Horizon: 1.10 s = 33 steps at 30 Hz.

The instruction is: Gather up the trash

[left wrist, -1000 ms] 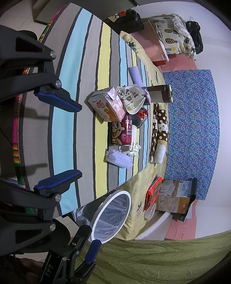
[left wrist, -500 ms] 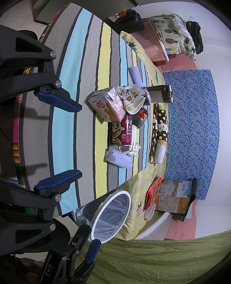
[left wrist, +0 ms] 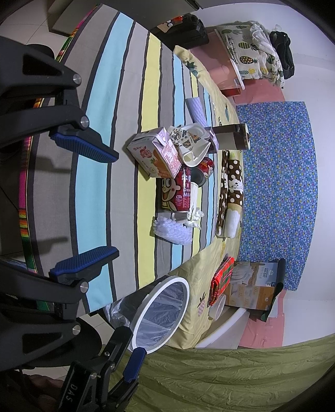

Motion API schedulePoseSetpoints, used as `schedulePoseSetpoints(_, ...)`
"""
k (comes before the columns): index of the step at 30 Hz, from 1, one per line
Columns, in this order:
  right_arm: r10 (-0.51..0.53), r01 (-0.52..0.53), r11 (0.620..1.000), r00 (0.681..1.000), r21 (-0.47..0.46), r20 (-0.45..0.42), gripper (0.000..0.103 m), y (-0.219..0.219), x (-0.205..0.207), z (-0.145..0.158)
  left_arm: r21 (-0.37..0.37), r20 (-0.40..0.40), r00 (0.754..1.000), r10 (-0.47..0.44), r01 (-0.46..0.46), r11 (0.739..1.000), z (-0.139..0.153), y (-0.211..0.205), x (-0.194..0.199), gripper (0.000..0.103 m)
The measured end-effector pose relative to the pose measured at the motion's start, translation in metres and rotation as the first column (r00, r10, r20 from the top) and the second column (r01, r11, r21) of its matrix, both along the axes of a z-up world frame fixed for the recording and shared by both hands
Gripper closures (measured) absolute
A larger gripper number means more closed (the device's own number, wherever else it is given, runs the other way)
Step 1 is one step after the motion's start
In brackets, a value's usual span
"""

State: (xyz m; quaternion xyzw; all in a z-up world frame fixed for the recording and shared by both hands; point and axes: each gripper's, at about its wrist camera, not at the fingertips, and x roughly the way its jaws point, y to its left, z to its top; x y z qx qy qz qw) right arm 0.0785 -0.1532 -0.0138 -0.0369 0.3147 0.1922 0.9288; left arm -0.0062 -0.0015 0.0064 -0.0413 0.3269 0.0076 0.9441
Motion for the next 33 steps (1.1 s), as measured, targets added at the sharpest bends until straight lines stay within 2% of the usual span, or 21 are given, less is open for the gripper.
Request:
schedulePoseSetpoints(21, 0.026, -0.026, 1.000, 0.999, 0.011, -0.018, 0.026, 0.001, 0.006, -0.003, -0.024, -0.012, 1.000, 0.006, -0.007, 1.000, -0.006, 0.007, 0.005, 0.034)
schedulePoseSetpoints(27, 0.078, -0.078, 0.997, 0.997, 0.028, -0.020, 0.026, 0.008, 0.017, -0.002, -0.026, -0.021, 1.000, 0.018, -0.019, 0.999, -0.009, 0.020, 0.013, 0.034)
schedulePoseSetpoints(33, 0.189, -0.188, 0.982, 0.982, 0.033, -0.023, 0.026, 0.025, 0.033, 0.001, -0.003, -0.013, 0.999, 0.051, -0.051, 0.999, -0.010, 0.040, 0.025, 0.034)
